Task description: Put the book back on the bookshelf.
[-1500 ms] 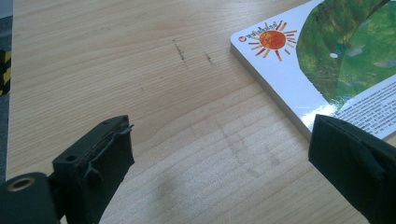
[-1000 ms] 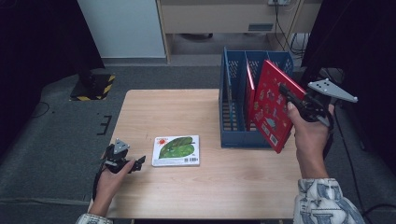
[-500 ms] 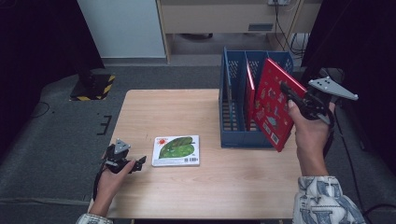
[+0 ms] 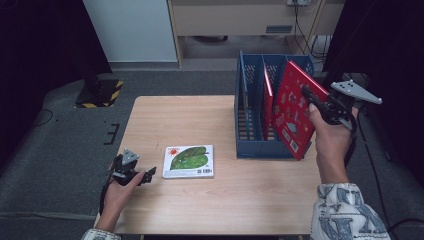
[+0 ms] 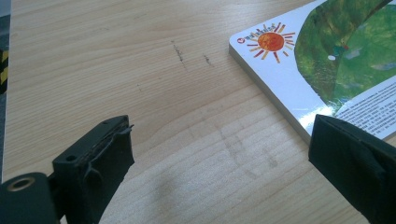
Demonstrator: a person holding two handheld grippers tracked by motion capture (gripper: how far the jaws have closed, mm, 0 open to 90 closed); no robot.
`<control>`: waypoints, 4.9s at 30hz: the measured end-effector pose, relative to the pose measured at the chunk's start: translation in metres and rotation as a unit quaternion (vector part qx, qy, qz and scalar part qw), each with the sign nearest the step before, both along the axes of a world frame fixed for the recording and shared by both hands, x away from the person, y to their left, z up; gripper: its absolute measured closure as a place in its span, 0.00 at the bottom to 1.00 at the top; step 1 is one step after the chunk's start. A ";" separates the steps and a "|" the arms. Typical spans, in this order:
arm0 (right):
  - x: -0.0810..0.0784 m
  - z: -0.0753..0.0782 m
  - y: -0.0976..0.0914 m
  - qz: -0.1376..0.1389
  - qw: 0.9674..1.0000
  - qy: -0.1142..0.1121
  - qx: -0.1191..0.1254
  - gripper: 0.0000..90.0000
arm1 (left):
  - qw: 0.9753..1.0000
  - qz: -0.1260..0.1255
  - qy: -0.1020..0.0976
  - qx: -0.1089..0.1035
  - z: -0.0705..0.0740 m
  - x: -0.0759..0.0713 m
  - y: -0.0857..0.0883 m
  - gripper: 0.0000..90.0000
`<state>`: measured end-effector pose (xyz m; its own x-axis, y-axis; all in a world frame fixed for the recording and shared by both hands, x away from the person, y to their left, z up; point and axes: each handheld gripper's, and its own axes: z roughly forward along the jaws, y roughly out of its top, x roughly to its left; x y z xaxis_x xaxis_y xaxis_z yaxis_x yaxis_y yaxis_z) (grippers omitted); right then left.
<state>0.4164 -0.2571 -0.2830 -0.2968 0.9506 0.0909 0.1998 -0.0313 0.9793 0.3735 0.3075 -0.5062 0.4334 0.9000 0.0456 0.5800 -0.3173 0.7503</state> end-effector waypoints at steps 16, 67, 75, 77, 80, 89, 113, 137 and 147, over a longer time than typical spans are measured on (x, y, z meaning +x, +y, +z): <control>0.027 -0.001 0.004 -0.023 1.000 0.000 0.000 0.89 | 1.000 0.003 -0.001 -0.002 0.000 0.000 0.001 0.06; 0.099 -0.040 0.041 -0.070 0.997 0.013 -0.006 0.88 | 1.000 -0.004 -0.011 -0.006 0.002 0.002 -0.001 0.06; 0.101 -0.053 0.041 -0.073 0.997 0.024 -0.005 0.88 | 1.000 -0.007 -0.011 -0.004 0.002 0.002 -0.002 0.06; 0.102 -0.056 0.041 -0.073 0.997 0.028 -0.005 0.88 | 1.000 -0.007 -0.011 -0.004 0.002 0.002 -0.002 0.06; 0.103 -0.061 0.041 -0.072 0.997 0.034 -0.008 0.88 | 1.000 -0.007 -0.011 -0.004 0.002 0.002 -0.002 0.06; 0.102 -0.072 0.043 -0.064 0.997 0.045 -0.017 0.87 | 1.000 -0.009 -0.009 -0.003 0.002 0.002 -0.003 0.06; 0.080 -0.080 0.040 -0.053 0.994 0.079 -0.045 0.86 | 1.000 -0.012 -0.009 0.001 0.002 0.002 -0.005 0.07; 0.070 -0.077 0.035 -0.042 0.993 0.101 -0.039 0.83 | 1.000 -0.010 -0.008 0.004 0.002 0.001 -0.004 0.07; 0.077 -0.073 0.040 -0.042 0.991 0.115 -0.048 0.82 | 1.000 -0.011 -0.008 0.004 0.002 0.001 -0.004 0.07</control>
<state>0.4930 -0.2171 -0.3563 -0.1978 0.9787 0.0553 0.4181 0.0332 0.9078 0.3746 0.3033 -0.5044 0.4532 0.8894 0.0589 0.5611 -0.3360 0.7565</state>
